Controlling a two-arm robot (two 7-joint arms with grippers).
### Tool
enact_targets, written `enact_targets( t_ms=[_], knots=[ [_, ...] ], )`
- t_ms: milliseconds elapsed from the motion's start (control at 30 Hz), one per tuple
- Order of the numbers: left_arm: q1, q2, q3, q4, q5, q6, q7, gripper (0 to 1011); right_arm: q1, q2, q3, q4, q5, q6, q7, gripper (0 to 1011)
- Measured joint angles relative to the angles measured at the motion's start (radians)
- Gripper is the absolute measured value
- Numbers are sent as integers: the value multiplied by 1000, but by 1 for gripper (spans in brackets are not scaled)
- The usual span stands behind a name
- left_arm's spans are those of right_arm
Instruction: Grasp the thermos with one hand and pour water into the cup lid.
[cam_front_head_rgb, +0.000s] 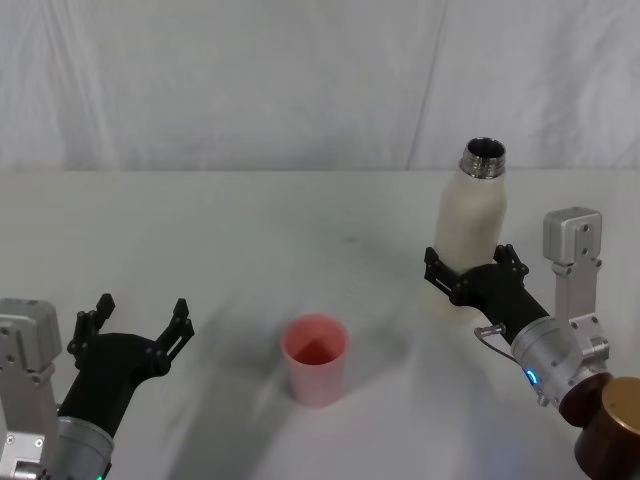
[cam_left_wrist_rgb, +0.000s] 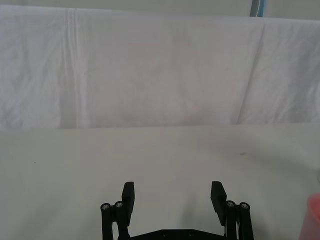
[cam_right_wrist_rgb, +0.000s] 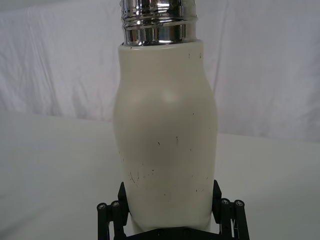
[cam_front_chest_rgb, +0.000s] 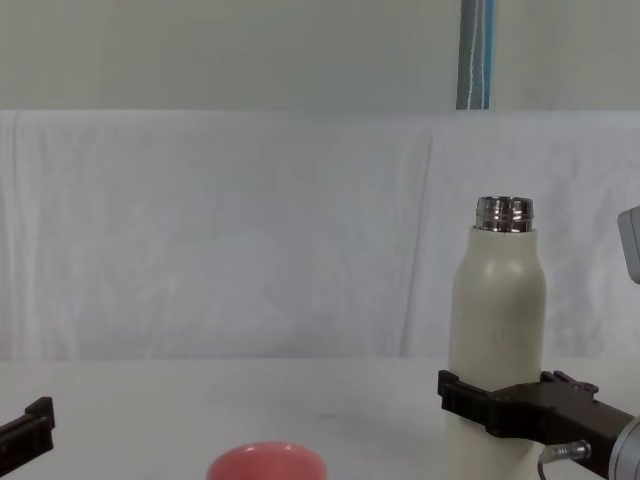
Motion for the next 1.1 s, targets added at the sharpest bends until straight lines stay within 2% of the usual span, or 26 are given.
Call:
enact_targets(
  t_ms=[367, 967, 1100],
  knots=[
    [0, 0, 0, 0, 0, 0, 0, 1001, -4, 4, 4, -18, 0, 1, 0, 950],
    [0, 0, 0, 0, 0, 0, 0, 1001, -24, 63, 18, -154, -25, 27, 10, 951],
    [0, 0, 0, 0, 0, 0, 0, 1001, -26, 79, 17, -180, -46, 32, 9, 951]
  ],
)
